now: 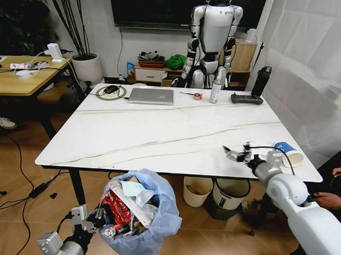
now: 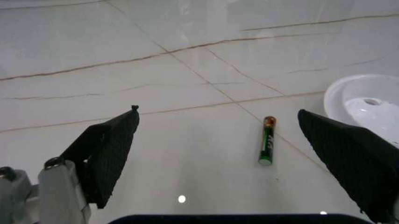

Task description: Pick up the trash bin and place the trash from the table into it.

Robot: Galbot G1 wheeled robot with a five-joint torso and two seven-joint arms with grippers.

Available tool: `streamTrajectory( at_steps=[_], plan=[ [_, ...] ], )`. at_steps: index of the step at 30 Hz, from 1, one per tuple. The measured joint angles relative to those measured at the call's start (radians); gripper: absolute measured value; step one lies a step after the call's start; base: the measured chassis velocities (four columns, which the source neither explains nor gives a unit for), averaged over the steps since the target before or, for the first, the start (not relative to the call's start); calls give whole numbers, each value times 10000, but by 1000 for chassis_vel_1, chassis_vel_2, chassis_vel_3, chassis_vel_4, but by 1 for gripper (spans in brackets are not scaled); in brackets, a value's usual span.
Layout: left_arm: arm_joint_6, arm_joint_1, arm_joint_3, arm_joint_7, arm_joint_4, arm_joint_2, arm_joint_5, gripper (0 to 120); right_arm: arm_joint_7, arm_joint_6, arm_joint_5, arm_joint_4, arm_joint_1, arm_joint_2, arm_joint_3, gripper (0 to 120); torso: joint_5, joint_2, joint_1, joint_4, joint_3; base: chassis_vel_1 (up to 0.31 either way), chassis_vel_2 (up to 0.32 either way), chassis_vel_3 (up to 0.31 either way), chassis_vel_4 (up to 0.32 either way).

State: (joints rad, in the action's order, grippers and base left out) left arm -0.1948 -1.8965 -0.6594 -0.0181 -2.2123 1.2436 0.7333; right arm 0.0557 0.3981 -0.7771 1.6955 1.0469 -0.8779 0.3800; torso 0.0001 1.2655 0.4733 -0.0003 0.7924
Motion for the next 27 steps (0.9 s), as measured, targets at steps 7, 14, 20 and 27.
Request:
streamTrajectory(
  at_steps=[7,14,20,27],
  plan=[
    [0,15,-23,1,-26,-32,12,0,-34,-65,-57,-379,25,-39,88,93,0,0,0,1,0,0,0,0,0],
    [0,7,-31,4,-40,-29,12,0,-38,-159,-28,-828,-84,-138,42,88,-2,0,-3,2,-1,0,0,0,0],
    [0,9,-28,5,-51,-38,20,0,-62,-262,207,-1098,-80,-151,9,69,-7,2,-3,0,-2,0,0,0,0],
    [1,25,-44,6,-52,-88,71,0,-88,-281,207,-1141,-47,-140,24,45,-2,3,-3,0,-3,0,0,0,0]
  ],
)
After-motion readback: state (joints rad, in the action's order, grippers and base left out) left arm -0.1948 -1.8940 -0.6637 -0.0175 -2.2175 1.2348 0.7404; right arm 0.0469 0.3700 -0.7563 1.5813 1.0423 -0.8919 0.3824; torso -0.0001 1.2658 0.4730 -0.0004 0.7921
